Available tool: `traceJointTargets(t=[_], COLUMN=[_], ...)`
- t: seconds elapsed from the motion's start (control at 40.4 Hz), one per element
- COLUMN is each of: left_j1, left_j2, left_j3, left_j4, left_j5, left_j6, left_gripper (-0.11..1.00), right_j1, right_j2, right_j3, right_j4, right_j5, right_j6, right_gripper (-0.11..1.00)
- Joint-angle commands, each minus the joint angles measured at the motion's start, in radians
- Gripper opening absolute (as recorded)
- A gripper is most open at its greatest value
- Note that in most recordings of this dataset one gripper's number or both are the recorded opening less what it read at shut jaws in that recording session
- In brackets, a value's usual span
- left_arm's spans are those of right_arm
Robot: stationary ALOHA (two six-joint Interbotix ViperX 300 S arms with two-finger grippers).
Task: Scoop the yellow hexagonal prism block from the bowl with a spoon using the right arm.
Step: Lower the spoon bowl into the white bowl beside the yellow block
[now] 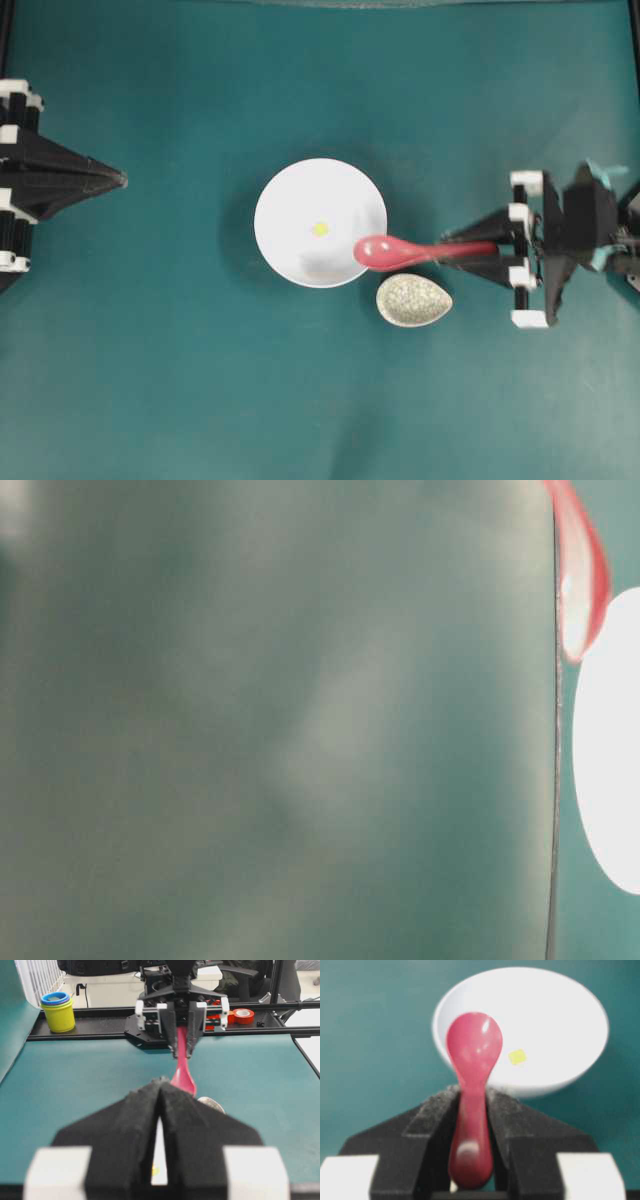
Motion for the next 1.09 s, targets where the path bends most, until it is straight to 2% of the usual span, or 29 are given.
traceJointTargets(t=[0.0, 0.173, 0.347, 0.694, 1.065], left_j1=[0.002, 0.000, 0.002, 0.000, 0.002], left_j2=[0.006, 0.006, 0.006, 0.005, 0.005], left_j3=[-0.028, -0.028, -0.028, -0.029, -0.028], left_j4=[0.003, 0.003, 0.003, 0.003, 0.003], left_j5=[-0.011, -0.009, -0.005, -0.005, -0.003], left_j6=[0.002, 0.002, 0.002, 0.002, 0.002], left_gripper=[-0.01, -0.01, -0.01, -0.01, -0.01], right_j1=[-0.066, -0.199, -0.279, -0.327, -0.345], right_j2=[-0.038, -0.040, -0.026, 0.020, 0.146], right_j3=[-0.074, -0.192, -0.261, -0.364, -0.477], right_j4=[-0.003, -0.003, -0.021, -0.025, -0.025], right_j5=[0.129, 0.390, 0.552, 0.767, 0.879], right_j6=[-0.032, -0.080, -0.081, -0.072, -0.071], right_gripper=[0.25, 0.25, 0.25, 0.25, 0.25])
